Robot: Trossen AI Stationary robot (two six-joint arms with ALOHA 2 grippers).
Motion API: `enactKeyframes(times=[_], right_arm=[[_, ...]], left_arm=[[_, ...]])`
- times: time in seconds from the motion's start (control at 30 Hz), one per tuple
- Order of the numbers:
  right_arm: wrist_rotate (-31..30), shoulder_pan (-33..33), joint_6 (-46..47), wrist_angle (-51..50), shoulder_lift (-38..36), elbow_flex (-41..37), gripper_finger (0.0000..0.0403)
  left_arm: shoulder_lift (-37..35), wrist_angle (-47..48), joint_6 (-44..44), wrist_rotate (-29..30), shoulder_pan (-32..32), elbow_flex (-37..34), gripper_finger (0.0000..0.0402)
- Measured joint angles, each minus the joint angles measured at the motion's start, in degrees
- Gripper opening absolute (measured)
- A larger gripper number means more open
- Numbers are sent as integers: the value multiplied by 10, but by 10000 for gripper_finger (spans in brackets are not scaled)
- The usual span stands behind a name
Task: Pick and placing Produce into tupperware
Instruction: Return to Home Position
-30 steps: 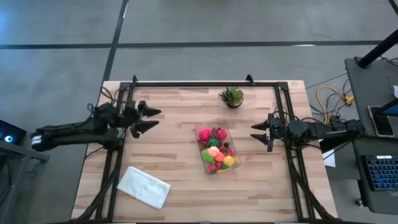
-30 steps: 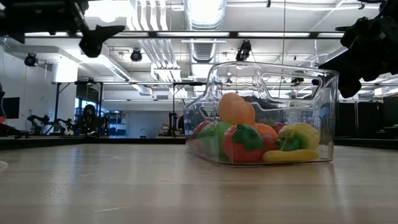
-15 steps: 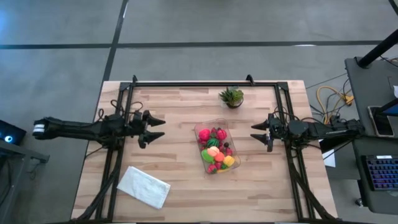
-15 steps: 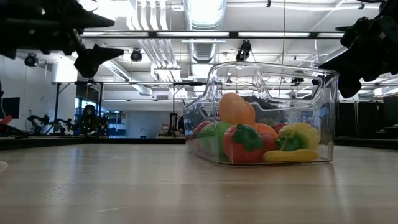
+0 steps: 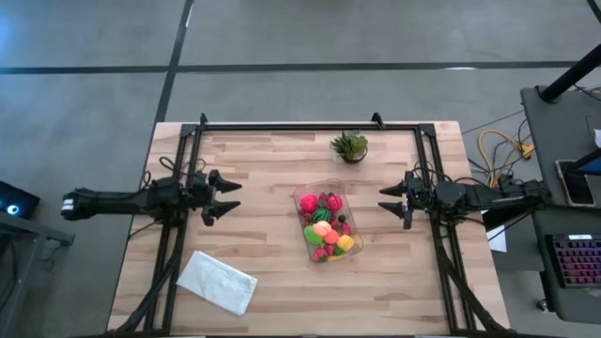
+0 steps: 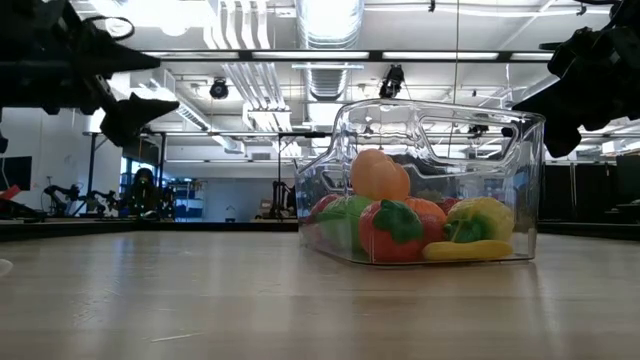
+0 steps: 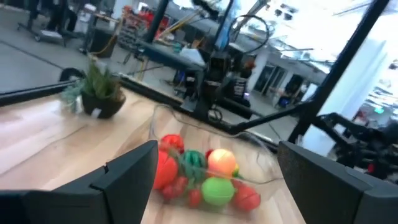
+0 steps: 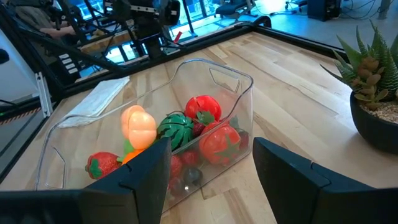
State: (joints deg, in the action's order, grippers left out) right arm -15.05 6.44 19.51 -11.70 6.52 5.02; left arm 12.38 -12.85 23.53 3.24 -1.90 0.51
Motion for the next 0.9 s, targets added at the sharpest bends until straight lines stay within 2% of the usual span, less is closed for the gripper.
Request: enactKeyframes(times=[0.17,0.33,0.9], right_arm=[[0,0,0,0,0,0,219],[0,0,0,0,0,0,219],[0,0,0,0,0,0,219]], left_arm=[[-44,62,-11,2,-12,0,315],[-75,78,-14,3,-14,0,315],[-78,73,-15,3,-14,-2,315]])
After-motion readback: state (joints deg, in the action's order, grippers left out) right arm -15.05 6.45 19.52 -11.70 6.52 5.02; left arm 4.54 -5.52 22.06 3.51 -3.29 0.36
